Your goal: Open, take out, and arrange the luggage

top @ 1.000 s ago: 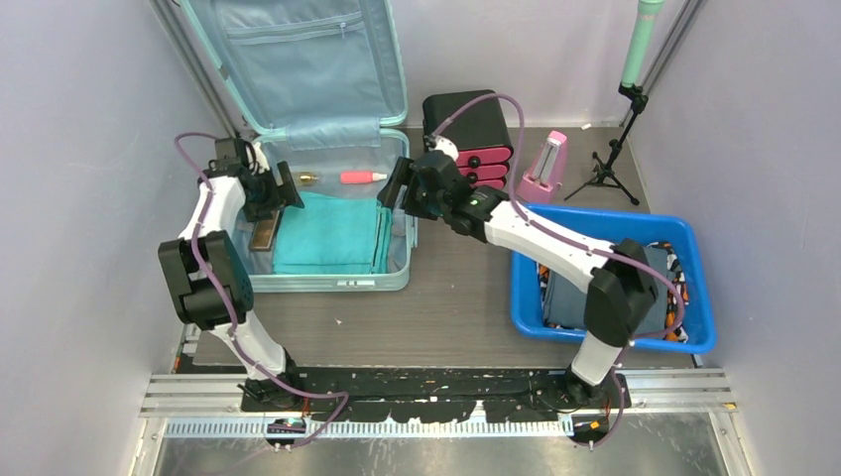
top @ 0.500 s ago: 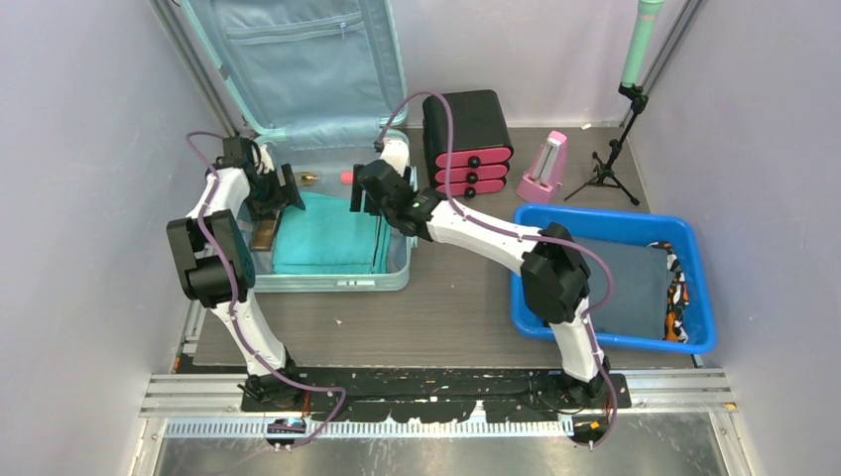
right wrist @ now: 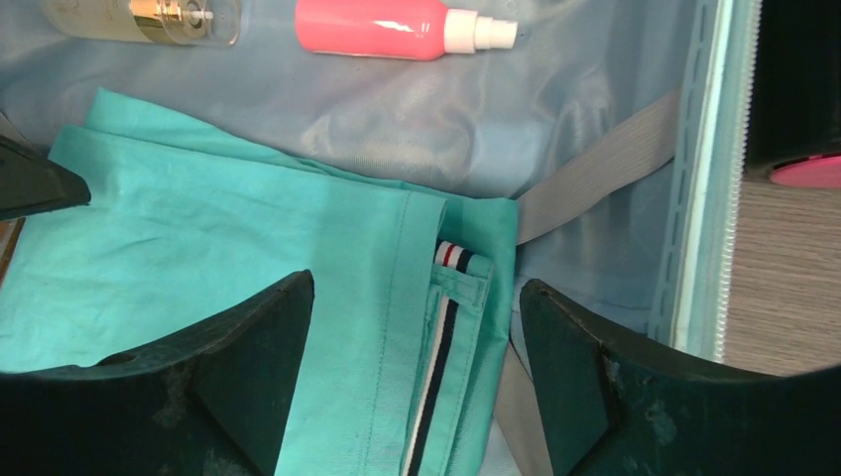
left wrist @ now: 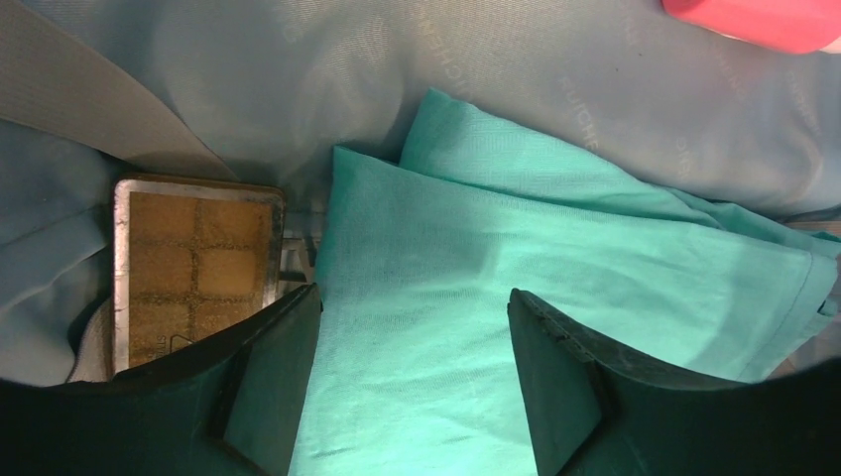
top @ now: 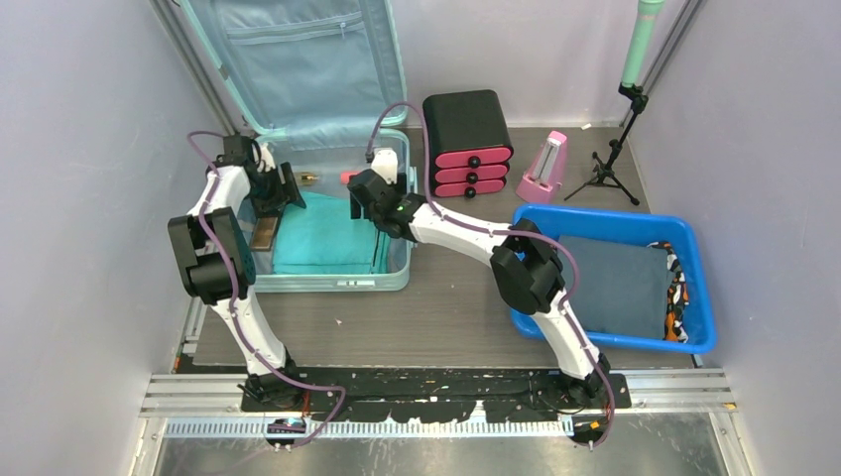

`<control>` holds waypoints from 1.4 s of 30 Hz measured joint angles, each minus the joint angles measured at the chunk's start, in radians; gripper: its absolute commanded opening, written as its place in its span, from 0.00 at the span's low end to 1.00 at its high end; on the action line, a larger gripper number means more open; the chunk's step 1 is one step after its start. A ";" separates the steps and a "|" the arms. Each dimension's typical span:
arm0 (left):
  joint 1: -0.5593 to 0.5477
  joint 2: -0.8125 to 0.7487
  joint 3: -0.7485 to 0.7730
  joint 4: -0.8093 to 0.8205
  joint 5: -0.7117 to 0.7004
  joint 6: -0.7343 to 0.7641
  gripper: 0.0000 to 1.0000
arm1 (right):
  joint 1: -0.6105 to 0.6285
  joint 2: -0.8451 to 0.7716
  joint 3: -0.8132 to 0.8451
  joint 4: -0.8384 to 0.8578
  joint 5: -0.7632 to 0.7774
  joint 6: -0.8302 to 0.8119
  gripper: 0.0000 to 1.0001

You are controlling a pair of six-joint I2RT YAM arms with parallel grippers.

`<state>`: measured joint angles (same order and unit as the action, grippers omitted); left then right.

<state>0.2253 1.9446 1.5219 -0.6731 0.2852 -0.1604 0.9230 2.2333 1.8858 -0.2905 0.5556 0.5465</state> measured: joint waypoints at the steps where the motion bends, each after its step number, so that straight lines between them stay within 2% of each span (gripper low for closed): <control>1: 0.000 0.000 0.000 -0.001 0.004 -0.001 0.71 | 0.000 0.005 0.005 -0.001 0.000 0.000 0.82; 21: 0.001 0.000 0.017 -0.028 0.022 -0.015 0.70 | 0.005 0.165 0.162 -0.160 0.049 0.065 0.87; 27: 0.001 0.000 0.017 -0.028 0.041 -0.016 0.68 | 0.005 0.171 0.166 -0.161 0.040 0.093 0.85; 33: 0.001 0.000 0.017 -0.029 0.049 -0.015 0.68 | -0.002 0.171 0.136 -0.121 0.011 0.111 0.79; 36: 0.001 0.000 0.025 -0.049 0.049 -0.015 0.68 | -0.008 0.170 0.108 -0.082 -0.006 0.125 0.71; 38: 0.001 -0.006 0.029 -0.060 0.044 -0.014 0.69 | -0.012 0.168 0.079 -0.052 -0.015 0.135 0.62; 42: 0.001 -0.058 0.029 -0.086 -0.004 -0.013 0.72 | -0.016 0.158 0.043 -0.003 -0.030 0.138 0.38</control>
<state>0.2260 1.8862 1.5513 -0.7593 0.2813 -0.1734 0.9066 2.3909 1.9289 -0.2939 0.5259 0.6849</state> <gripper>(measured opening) 0.708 0.534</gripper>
